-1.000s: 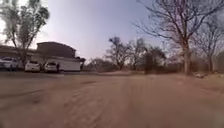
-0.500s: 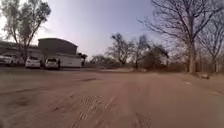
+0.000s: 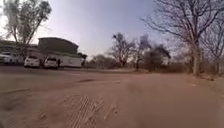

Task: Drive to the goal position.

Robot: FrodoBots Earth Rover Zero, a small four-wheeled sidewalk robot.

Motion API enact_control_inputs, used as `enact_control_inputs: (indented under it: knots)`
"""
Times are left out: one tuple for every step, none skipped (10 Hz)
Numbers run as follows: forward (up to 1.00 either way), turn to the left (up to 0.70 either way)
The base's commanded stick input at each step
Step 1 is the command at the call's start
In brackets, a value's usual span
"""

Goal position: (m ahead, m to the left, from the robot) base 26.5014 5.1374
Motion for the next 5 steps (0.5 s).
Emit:
enact_control_inputs:
  knots:
    - [0.70, 0.00]
    - [0.70, 0.00]
    - [0.70, 0.00]
    - [0.70, 0.00]
    - [0.70, -0.19]
